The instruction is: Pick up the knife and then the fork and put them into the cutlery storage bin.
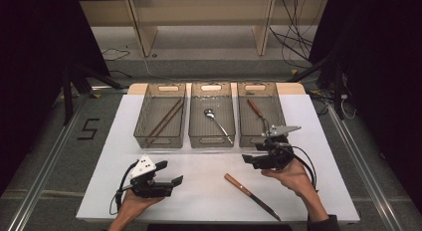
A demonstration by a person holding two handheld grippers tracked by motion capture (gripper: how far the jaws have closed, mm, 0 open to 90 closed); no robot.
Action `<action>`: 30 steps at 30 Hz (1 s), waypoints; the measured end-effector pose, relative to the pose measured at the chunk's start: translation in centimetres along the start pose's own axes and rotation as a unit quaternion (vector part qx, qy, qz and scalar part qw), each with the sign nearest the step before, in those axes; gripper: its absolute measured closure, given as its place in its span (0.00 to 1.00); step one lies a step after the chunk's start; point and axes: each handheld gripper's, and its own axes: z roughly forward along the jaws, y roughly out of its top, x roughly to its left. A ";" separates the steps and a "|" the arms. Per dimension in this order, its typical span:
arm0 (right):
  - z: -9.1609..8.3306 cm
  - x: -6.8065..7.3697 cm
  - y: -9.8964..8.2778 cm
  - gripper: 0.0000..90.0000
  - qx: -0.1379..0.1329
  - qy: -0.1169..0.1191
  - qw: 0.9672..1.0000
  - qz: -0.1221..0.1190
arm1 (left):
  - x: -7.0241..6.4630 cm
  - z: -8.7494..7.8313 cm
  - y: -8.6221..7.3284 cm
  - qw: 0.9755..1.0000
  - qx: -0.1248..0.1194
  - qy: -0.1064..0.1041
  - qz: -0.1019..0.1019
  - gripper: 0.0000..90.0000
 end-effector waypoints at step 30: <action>2.5 4.0 -4.0 0.48 0.129 0.005 0.991 -0.034 | -0.1 -0.7 0.0 1.000 -0.022 -0.002 0.001 0.19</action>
